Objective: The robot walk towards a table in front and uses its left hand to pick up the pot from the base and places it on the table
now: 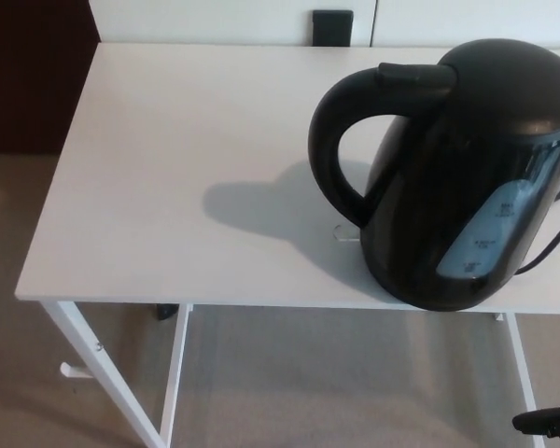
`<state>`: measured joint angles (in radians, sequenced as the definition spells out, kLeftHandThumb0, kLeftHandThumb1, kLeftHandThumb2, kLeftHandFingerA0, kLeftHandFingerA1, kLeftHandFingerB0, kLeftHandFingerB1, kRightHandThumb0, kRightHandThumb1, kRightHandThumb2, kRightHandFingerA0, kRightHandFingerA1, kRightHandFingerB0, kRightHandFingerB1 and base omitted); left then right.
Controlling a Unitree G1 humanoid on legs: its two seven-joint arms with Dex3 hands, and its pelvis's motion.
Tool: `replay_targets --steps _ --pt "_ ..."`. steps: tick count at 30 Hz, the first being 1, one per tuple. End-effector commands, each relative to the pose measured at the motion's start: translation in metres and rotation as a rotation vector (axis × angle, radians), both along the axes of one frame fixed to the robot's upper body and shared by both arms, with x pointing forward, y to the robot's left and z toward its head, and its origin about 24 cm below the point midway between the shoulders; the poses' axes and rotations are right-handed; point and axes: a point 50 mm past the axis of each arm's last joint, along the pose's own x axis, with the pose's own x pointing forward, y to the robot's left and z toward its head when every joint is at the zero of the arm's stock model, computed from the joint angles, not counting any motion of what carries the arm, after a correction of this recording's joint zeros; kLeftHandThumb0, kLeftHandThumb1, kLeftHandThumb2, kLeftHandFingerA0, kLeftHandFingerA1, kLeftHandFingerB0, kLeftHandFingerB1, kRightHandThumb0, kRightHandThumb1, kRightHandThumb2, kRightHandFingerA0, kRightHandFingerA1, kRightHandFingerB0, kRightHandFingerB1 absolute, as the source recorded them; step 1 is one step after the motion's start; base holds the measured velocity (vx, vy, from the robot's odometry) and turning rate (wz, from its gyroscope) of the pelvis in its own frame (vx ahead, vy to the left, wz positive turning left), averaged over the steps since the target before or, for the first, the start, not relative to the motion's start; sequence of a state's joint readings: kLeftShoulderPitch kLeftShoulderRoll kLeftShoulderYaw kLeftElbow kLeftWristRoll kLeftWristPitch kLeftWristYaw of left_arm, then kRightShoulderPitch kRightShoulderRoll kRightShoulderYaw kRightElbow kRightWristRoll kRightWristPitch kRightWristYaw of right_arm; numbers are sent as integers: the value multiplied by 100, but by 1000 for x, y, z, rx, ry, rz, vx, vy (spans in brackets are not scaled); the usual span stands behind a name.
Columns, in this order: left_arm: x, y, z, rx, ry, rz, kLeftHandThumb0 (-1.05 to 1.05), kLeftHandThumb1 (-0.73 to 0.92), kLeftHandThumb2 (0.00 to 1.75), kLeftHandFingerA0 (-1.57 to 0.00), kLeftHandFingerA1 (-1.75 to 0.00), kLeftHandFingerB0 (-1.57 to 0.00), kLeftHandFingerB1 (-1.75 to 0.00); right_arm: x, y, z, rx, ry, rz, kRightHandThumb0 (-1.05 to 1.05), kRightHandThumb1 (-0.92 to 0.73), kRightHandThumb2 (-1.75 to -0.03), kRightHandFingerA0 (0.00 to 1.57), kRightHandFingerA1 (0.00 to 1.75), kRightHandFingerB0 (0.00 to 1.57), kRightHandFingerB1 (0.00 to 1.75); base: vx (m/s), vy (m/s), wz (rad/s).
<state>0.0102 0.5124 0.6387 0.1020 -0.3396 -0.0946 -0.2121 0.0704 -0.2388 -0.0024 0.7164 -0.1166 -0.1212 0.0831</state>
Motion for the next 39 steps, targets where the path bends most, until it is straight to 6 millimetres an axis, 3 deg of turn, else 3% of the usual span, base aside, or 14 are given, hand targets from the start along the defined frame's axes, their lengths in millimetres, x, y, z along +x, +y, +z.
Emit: replay_targets --steps 1,3,5,7,8,12,13,17,18,19,20,21,22,39 --pt "57 -99 49 130 -5 -399 -60 29 63 -43 -42 -36 -36 10 0 0 -20 10 -15 -73 -19 -102 58 91 44 81 0 0 0" --pt "67 -133 32 143 42 -505 -56 32 52 -42 -37 -36 -32 9 0 0 -7 12 -22 -73 -21 -98 50 99 40 88 0 0 0" --pt "76 -163 17 145 82 -565 -58 33 65 -37 -41 -30 -36 10 2 -1 -4 17 -23 -67 -23 -103 51 84 36 75 0 0 0" --pt "77 -165 17 147 85 -565 -58 33 65 -37 -41 -30 -36 11 2 -1 -5 16 -21 -67 -23 -103 51 84 36 75 0 0 0" --pt "82 -179 13 158 90 -583 -60 37 66 -35 -41 -27 -36 12 2 0 -6 9 -16 -73 -22 -97 49 97 39 87 0 0 0" --pt "95 -208 9 134 120 -631 -56 37 65 -27 -40 -21 -35 14 3 2 -11 -3 18 -77 -24 -96 48 96 40 87 0 0 0" --pt "102 -220 7 132 138 -648 -26 21 82 -8 -50 -7 -49 16 6 3 -9 -7 24 -76 -23 -98 51 95 41 85 0 0 0" --pt "105 -226 7 134 150 -648 -26 21 82 -8 -50 -7 -49 17 7 3 -9 -8 26 -76 -23 -98 51 95 41 85 0 0 0" --pt "113 -239 6 120 164 -660 -52 44 54 -21 -30 -17 -27 17 9 4 -10 -11 31 -81 -26 -96 50 96 41 87 0 0 0" --pt "121 -256 7 108 183 -678 -52 44 54 -21 -30 -17 -27 18 11 4 -11 -15 36 -81 -26 -96 50 96 41 87 0 0 0" --pt "124 -262 8 113 192 -678 -28 23 83 -6 -50 -5 -49 19 12 4 -13 -16 37 -81 -23 -101 56 90 41 81 0 0 0" --pt "126 -264 9 120 198 -673 -28 23 83 -6 -50 -5 -49 20 12 4 -14 -17 36 -81 -23 -101 56 90 41 81 0 0 0" --pt "130 -271 10 140 205 -679 -62 41 68 -16 -37 -11 -34 21 13 5 -20 -20 42 -80 -27 -95 53 99 40 88 0 0 0" --pt "141 -318 7 167 237 -650 -62 40 69 -16 -40 -11 -34 29 28 8 -56 -45 100 -80 -28 -92 55 101 44 89 0 0 0"
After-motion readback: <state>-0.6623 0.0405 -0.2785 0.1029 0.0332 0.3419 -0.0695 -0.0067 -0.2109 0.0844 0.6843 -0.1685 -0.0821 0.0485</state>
